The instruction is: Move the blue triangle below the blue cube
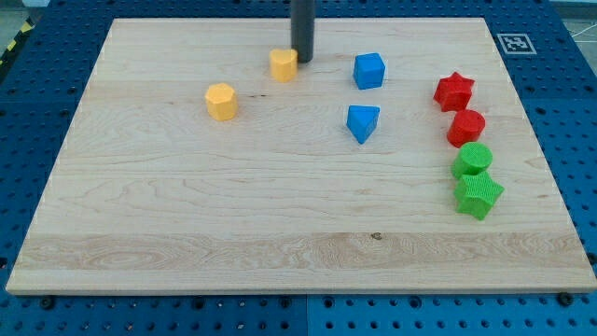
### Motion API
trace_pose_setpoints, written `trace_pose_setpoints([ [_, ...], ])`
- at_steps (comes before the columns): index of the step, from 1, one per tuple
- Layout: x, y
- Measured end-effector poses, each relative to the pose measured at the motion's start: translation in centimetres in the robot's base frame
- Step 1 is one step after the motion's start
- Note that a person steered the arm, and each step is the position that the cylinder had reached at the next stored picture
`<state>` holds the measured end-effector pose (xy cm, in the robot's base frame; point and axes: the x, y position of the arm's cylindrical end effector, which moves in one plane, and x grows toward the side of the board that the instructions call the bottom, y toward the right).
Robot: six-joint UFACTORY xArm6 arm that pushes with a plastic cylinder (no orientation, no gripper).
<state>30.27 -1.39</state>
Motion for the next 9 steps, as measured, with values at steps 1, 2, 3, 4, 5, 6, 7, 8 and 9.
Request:
trace_pose_setpoints([
  [1, 4.7, -3.4],
  [2, 5.2, -8.4],
  [3, 5.1, -7.9],
  [4, 5.5, -0.6],
  [5, 5.7, 6.7],
  [6, 9.0, 9.9],
  [7, 13.5, 15.6],
  [8, 17.4, 14.4],
  [9, 18.6, 8.6],
])
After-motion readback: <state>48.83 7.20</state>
